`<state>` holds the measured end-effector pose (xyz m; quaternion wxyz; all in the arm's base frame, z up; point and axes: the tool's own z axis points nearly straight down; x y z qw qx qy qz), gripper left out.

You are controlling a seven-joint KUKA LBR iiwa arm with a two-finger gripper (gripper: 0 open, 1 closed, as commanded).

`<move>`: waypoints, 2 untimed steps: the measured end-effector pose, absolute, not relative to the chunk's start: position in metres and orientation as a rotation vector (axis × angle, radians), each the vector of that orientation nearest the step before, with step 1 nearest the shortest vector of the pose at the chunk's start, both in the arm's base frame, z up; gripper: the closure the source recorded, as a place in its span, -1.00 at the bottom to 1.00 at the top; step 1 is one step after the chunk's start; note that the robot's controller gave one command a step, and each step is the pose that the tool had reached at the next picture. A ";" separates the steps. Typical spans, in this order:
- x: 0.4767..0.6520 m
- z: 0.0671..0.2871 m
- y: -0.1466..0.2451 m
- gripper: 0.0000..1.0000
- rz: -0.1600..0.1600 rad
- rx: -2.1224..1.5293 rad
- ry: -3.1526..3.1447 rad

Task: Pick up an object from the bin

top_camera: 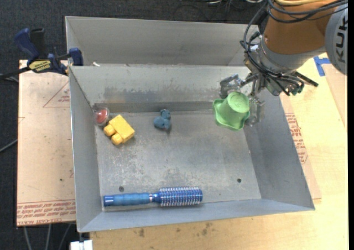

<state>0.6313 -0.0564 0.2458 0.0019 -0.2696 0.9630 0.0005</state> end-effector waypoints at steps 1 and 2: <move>0.631 0.246 -0.056 1.00 0.002 -0.846 3.022; 0.631 0.246 -0.056 1.00 0.002 -0.846 3.022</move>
Offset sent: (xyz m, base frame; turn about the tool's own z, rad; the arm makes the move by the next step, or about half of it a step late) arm 0.0000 0.0000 0.0000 0.0000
